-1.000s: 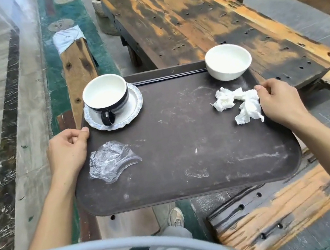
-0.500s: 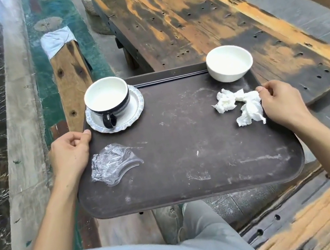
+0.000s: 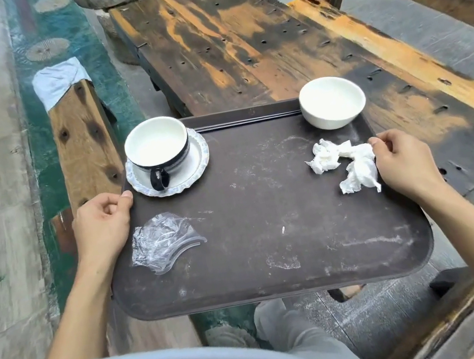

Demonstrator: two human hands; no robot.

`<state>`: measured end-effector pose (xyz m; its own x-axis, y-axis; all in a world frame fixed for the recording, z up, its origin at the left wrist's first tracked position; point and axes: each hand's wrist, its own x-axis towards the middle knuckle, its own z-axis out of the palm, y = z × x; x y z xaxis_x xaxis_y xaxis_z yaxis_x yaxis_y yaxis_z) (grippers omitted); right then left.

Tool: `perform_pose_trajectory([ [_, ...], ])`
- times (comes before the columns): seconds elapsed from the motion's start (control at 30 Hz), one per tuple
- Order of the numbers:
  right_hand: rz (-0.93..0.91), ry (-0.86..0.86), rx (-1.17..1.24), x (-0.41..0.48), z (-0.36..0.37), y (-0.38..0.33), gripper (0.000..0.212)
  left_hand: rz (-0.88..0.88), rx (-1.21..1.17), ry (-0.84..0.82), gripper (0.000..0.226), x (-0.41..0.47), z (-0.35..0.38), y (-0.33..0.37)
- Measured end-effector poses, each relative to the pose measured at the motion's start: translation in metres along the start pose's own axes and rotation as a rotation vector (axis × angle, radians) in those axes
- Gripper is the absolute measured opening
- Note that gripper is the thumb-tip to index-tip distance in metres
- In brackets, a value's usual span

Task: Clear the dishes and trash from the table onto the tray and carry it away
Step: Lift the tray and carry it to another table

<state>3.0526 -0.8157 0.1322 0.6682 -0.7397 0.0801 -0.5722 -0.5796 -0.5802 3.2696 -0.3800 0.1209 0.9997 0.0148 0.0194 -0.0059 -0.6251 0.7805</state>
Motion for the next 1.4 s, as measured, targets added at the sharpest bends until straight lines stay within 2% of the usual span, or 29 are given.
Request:
perform_pose_trajectory([
  [0.3, 0.097, 0.039, 0.052, 0.115, 0.011, 0.012, 0.030, 0.105, 0.034, -0.048, 0.031, 0.109, 0.088, 0.081],
  [0.67, 0.255, 0.199, 0.047, 0.166, 0.008, 0.031, 0.029, 0.248, 0.031, -0.178, 0.033, 0.209, 0.188, 0.146],
  [1.1, 0.661, 0.490, 0.035, 0.160, 0.063, 0.030, 0.028, 0.500, -0.037, -0.561, 0.032, 0.346, 0.353, 0.205],
  [1.23, 0.760, 0.607, 0.033, 0.153, 0.098, 0.031, 0.027, 0.587, -0.051, -0.663, 0.031, 0.365, 0.401, 0.214],
  [1.4, 0.857, 0.647, 0.001, 0.137, 0.141, 0.046, 0.029, 0.626, -0.036, -0.781, 0.028, 0.368, 0.449, 0.201],
])
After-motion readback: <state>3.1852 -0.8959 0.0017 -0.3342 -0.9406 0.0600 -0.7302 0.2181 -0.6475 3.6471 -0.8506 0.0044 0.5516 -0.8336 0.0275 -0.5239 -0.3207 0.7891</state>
